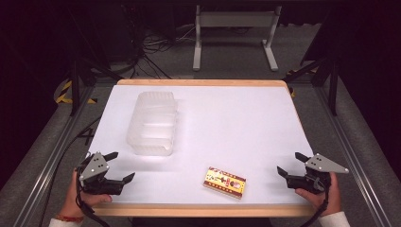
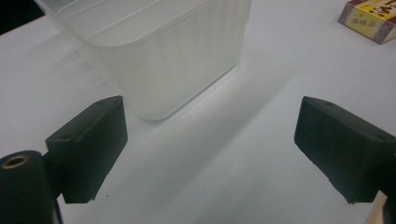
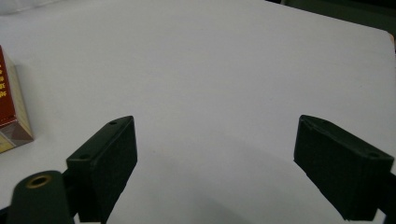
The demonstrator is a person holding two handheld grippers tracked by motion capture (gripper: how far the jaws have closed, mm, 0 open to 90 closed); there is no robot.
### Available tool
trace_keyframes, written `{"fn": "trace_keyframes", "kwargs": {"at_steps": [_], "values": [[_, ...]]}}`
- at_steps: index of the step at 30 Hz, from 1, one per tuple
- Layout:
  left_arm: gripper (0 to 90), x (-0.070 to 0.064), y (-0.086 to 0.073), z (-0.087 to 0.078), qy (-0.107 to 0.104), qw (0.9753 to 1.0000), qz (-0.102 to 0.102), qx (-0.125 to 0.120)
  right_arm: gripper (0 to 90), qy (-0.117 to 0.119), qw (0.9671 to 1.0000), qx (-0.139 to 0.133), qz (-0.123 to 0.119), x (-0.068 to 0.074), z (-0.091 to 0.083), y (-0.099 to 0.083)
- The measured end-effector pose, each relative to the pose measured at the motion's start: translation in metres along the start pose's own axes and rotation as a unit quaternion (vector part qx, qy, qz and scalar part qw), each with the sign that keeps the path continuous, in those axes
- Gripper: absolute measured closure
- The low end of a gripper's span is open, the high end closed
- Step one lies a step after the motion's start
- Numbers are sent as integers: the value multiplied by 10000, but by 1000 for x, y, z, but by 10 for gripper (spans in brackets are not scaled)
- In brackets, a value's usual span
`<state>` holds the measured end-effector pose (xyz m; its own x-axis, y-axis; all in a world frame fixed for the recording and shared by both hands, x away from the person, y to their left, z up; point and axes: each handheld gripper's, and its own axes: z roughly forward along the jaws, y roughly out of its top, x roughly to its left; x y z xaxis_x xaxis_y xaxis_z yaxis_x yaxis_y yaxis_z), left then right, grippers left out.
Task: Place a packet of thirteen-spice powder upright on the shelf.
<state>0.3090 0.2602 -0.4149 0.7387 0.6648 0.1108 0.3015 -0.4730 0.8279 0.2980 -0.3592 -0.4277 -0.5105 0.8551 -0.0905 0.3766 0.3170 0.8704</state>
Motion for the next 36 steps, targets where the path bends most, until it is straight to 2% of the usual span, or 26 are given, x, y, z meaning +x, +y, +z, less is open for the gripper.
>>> {"fn": "trace_keyframes", "kwargs": {"at_steps": [5, 11, 13, 16, 20, 21, 23, 26, 27, 30, 32, 33, 34, 35, 36], "values": [[121, -8, 9, 1, -142, 9998, 170, -14, 162, 78, 10000, 0, 61, 0, -3, 0], [136, -17, 23, 0, -375, 9985, 362, -153, 183, 92, 9999, 139, 0, 5, -2, 0], [145, -21, 28, 0, -420, 9978, 485, -190, 183, 91, 9998, 160, 86, 5, -3, -1], [165, -28, 42, 5, -493, 9960, 738, -55, 183, 71, 9997, 206, 135, 4, -3, -4], [190, -36, 60, 17, -790, 9925, 927, -25, 183, -18, 9996, 252, 154, 3, -6, -6], [190, -40, 66, 24, -944, 9901, 1037, 30, 183, -31, 9995, 278, 168, 3, -7, -7], [192, -47, 74, 35, -1073, 9865, 1231, 94, 183, -6, 9993, 327, 201, 3, -8, -10], [199, -62, 91, 58, -1351, 9762, 1666, 317, 183, -15, 9991, 382, 164, 4, -9, -12], [200, -68, 99, 69, -1512, 9712, 1798, 402, 183, -42, 9990, 410, 170, 5, -10, -13], [203, -82, 113, 92, -1837, 9616, 1977, 493, 183, -59, 9987, 453, 209, 5, -11, -16], [213, -93, 122, 106, -1969, 9530, 2217, 619, 183, -65, 9986, 475, 209, 5, -13, -18], [214, -93, 122, 106, -1969, 9530, 2217, 619, 183, -65, 9986, 475, 209, 5, -13, -18], [217, -104, 129, 118, -2209, 9431, 2373, 743, 183, -80, 9985, 496, 226, 5, -15, -19], [217, -104, 129, 118, -2209, 9431, 2373, 743, 183, -80, 9985, 496, 226, 5, -15, -19], [216, -115, 137, 131, -2355, 9339, 2548, 863, 183, -62, 9984, 512, 220, 6, -16, -21]]}}
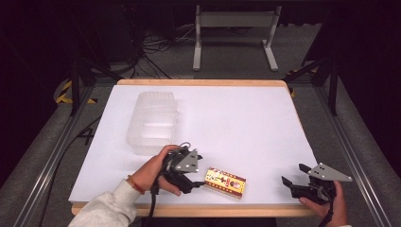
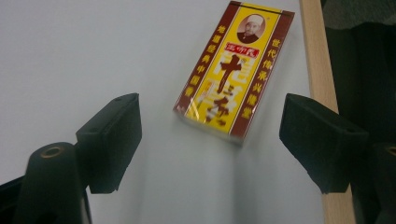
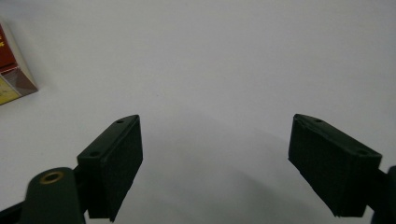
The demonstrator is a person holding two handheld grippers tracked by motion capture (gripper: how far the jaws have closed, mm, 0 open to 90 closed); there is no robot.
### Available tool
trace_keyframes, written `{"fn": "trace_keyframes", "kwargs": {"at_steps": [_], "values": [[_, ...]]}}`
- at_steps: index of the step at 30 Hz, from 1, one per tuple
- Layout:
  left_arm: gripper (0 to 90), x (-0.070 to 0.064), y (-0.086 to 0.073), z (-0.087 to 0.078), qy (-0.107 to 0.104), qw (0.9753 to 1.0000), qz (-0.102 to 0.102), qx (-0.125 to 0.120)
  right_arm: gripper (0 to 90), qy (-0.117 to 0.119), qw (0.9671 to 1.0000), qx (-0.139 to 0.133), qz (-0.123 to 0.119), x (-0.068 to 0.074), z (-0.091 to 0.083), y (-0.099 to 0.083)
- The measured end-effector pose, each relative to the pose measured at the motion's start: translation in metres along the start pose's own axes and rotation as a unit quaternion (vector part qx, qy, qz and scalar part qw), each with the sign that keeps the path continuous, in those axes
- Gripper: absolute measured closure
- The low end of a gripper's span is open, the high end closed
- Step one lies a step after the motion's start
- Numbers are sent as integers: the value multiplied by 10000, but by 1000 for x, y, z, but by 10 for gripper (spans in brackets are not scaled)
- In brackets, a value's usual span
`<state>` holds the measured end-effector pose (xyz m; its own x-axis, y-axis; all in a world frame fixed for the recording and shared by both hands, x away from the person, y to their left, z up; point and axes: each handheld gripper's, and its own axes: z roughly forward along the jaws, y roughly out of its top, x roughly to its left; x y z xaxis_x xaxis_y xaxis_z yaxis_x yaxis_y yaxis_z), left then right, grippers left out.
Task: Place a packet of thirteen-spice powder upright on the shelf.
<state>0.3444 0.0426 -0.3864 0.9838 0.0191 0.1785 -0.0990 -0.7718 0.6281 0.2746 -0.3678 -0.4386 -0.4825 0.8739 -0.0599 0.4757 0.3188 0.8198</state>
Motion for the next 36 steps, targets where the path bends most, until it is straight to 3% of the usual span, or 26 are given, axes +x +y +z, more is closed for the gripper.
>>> {"fn": "trace_keyframes", "kwargs": {"at_steps": [2, 3, 7, 16, 22, 25, 36], "values": [[220, 1, 6, 6, -114, 9999, 74, 36, 183, -24, 10000, 29, 4, 0, 0, -2], [225, 2, 18, 18, -284, 9994, 187, 116, 183, -30, 10000, 40, 16, 0, -1, -2], [224, 0, 39, 39, -513, 9971, 439, 339, 183, -36, 10000, 74, 5, 0, -3, -4], [215, -6, 66, 69, -758, 9906, 763, 839, 184, -41, 9999, 95, 5, -1, -3, -5], [213, -9, 73, 89, -1024, 9854, 849, 1060, 186, -34, 9999, 103, -7, 0, -3, -5], [224, -10, 75, 97, -1029, 9833, 929, 1177, 188, -37, 9999, 106, -18, 0, -3, -5], [300, -10, 80, 103, -1124, 9806, 985, 1272, 197, -27, 10000, 73, 18, -1, -4, -5]]}}
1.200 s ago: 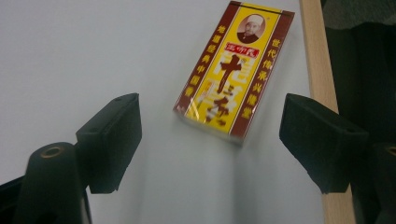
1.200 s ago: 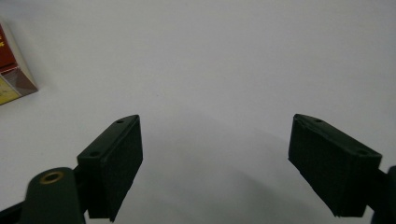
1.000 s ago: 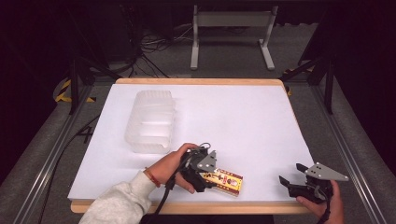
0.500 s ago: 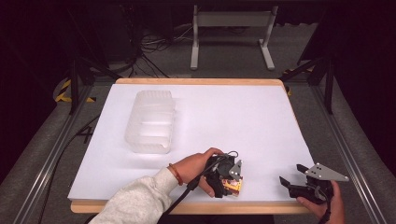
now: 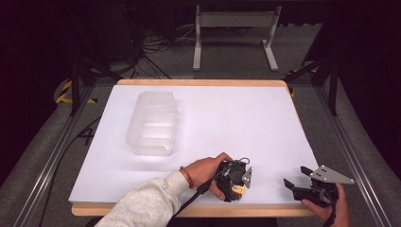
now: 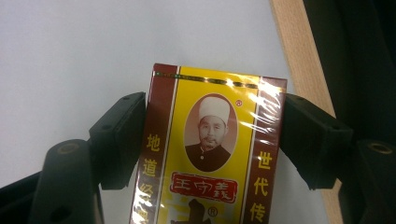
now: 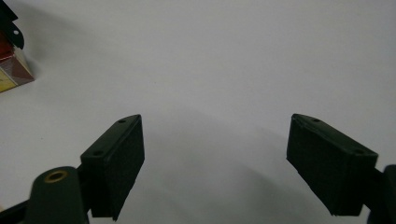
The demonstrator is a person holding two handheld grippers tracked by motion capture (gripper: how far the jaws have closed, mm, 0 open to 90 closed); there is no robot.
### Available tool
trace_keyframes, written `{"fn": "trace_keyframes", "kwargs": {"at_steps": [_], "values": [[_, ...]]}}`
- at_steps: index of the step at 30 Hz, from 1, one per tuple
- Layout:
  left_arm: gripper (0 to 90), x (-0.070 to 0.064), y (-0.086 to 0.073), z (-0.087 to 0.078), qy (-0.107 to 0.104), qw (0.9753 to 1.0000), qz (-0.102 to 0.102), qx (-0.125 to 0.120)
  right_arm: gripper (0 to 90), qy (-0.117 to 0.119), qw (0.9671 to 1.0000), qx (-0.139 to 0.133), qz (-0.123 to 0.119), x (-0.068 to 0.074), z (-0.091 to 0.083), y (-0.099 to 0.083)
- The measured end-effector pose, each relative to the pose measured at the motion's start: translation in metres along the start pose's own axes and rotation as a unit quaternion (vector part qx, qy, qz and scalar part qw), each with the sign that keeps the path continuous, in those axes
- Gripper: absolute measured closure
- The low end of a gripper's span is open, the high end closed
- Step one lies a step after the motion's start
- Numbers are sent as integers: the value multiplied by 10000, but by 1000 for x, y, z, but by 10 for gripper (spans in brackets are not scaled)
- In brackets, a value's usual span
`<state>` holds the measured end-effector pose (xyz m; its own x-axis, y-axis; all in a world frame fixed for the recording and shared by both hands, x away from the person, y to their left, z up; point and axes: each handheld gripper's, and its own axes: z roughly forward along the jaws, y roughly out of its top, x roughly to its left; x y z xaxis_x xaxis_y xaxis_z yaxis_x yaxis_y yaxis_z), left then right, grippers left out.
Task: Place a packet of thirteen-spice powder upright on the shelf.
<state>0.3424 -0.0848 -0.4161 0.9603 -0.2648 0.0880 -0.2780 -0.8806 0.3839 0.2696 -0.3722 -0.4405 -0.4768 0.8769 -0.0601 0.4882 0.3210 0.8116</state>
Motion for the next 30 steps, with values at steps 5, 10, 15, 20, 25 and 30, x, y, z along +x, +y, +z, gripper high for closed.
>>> {"fn": "trace_keyframes", "kwargs": {"at_steps": [5, 10, 15, 20, 25, 30], "values": [[323, -1, -7, -13, 291, 9984, -231, -423, 197, -56, 10000, -64, 48, -1, -3, 0], [324, -7, -19, -35, 655, 9920, -557, -927, 197, -88, 9998, -115, 95, -2, -5, 1], [325, -11, -33, -56, 1021, 9789, -1055, -1421, 196, -107, 9997, -143, 137, -2, -5, 1], [325, -21, -51, -78, 1368, 9607, -1399, -1970, 191, -91, 9996, -201, 147, -2, -5, 1], [326, -27, -69, -98, 1859, 9378, -1727, -2369, 185, -135, 9994, -249, 182, -2, -5, 2], [326, -25, -91, -110, 2008, 9237, -2059, -2530, 178, -167, 9993, -293, 150, -2, -5, 2]]}}
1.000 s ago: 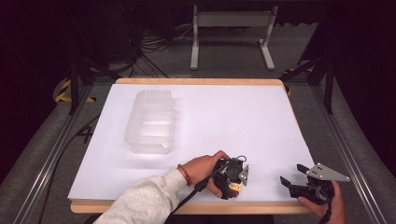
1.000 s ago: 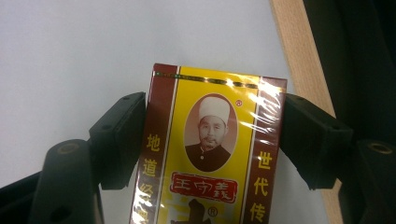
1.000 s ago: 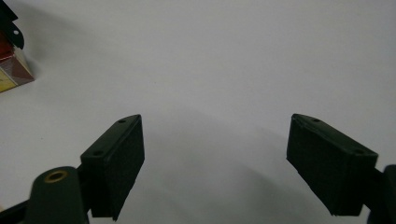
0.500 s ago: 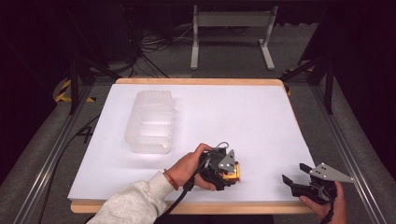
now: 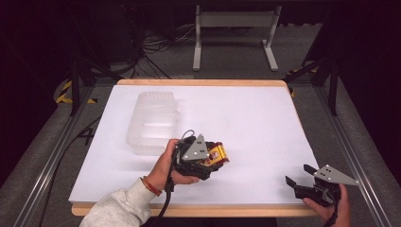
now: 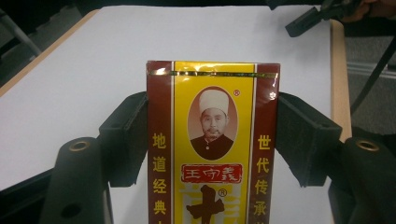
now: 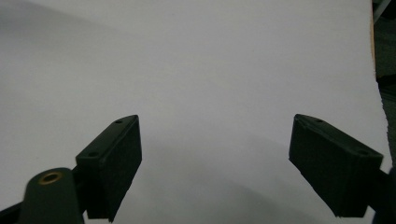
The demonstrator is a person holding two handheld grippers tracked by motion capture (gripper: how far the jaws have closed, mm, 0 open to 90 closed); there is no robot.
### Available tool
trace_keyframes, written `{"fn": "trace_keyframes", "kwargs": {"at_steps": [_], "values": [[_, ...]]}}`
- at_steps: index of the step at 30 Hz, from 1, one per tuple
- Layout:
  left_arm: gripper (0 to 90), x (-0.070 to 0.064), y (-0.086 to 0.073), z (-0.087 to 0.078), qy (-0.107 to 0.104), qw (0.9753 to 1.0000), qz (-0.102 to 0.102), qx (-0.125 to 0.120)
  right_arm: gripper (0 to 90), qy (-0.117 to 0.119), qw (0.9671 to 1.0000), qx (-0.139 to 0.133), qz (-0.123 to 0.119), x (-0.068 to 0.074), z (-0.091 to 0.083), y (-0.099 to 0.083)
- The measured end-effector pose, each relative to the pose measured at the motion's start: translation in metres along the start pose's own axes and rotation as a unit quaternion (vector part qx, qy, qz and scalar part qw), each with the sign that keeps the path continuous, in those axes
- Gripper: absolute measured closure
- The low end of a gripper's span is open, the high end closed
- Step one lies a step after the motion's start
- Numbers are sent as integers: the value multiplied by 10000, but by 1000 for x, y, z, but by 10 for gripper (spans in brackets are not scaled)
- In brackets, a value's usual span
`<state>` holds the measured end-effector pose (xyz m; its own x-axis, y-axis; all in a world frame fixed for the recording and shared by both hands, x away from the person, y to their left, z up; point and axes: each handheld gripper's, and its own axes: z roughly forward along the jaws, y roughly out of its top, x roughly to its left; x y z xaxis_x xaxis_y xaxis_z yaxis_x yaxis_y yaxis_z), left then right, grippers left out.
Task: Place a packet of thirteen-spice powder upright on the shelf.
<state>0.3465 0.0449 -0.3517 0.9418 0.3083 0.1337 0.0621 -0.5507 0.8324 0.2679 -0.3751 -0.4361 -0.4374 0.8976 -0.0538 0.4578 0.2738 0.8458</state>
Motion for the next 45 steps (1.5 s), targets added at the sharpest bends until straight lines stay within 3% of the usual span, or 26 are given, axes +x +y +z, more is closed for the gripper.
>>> {"fn": "trace_keyframes", "kwargs": {"at_steps": [4, 8, 14, 17, 20, 23, 25, 27, 31, 37, 42, 43, 45], "values": [[326, 17, -8, -18, 372, 9984, -356, -217, 178, -20, 10000, -53, 1, 0, -1, 0], [327, 33, -15, -34, 525, 9952, -707, -423, 176, -27, 10000, -79, -14, 0, -1, 1], [327, 44, -17, -51, 798, 9918, -827, -552, 175, -27, 10000, -91, -1, -1, 0, 1], [327, 51, -19, -61, 944, 9889, -938, -656, 173, -26, 9999, -100, -3, -1, -1, 1], [327, 62, -25, -72, 1229, 9827, -1150, -768, 172, -16, 9999, -108, -3, -1, 0, 0], [327, 75, -34, -81, 1599, 9728, -1441, -860, 172, -18, 9999, -108, -2, -1, 0, 0], [327, 85, -41, -87, 1601, 9688, -1620, -974, 172, -16, 9999, -105, 6, -1, 0, 0], [327, 88, -43, -90, 1627, 9675, -1651, -1007, 171, -16, 9999, -101, 12, -1, 1, 0], [327, 100, -48, -94, 1784, 9605, -1810, -1136, 171, 17, 10000, -85, 45, 0, 3, 0], [326, 122, -48, -86, 2199, 9491, -2006, -1027, 171, 33, 10000, -84, 27, 1, 4, 1], [326, 137, -47, -75, 2554, 9367, -2207, -929, 170, 43, 10000, -76, 1, 2, 6, 1], [326, 137, -47, -75, 2554, 9367, -2207, -929, 170, 43, 10000, -76, 1, 2, 6, 1], [326, 145, -47, -68, 2623, 9327, -2315, -876, 170, 45, 10000, -67, -13, 2, 6, 1]]}}
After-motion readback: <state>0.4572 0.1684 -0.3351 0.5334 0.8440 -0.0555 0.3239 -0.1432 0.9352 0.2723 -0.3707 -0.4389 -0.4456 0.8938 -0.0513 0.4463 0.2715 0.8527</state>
